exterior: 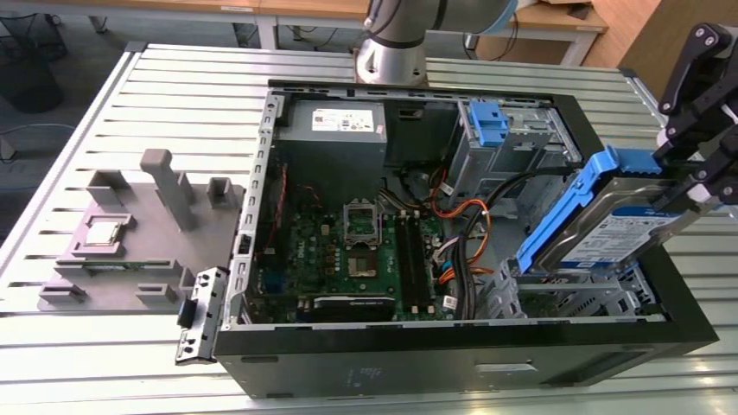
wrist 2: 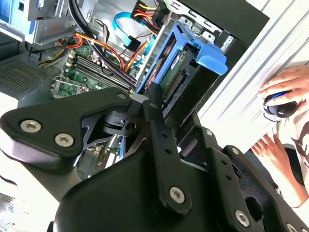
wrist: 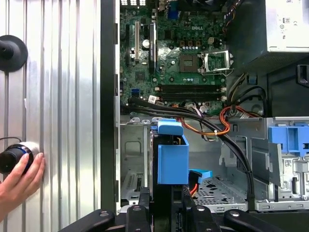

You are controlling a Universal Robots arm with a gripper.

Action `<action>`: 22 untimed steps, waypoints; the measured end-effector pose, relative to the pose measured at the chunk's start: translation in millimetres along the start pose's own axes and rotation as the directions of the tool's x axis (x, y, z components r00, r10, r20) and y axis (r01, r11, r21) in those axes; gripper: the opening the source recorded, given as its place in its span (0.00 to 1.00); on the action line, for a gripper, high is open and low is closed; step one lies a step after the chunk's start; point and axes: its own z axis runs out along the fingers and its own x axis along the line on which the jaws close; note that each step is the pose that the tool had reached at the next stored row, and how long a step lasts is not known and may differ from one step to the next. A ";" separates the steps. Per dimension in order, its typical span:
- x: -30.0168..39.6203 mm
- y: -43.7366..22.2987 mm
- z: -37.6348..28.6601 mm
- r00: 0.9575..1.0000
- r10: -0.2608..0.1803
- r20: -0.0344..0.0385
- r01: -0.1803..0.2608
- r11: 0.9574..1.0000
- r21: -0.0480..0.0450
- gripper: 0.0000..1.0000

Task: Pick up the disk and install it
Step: 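Insert the disk into the insertion slot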

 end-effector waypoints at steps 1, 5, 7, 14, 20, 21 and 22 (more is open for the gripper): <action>0.0 0.0 0.4 1.000 -0.003 0.000 0.003 1.000 0.000 0.35; 0.8 -0.2 2.8 1.000 -0.005 0.000 0.005 1.000 0.000 0.35; 0.9 -0.2 3.8 1.000 -0.005 0.000 0.005 1.000 0.000 0.35; 1.0 -0.2 4.9 1.000 -0.006 0.000 0.006 1.000 0.000 0.35; 1.1 -0.2 6.1 1.000 -0.007 -0.001 0.007 1.000 0.000 0.35; 1.1 -0.2 6.1 1.000 -0.007 0.000 0.007 1.000 0.000 0.35; 1.1 -0.2 6.1 1.000 -0.007 0.000 0.007 1.000 0.000 0.35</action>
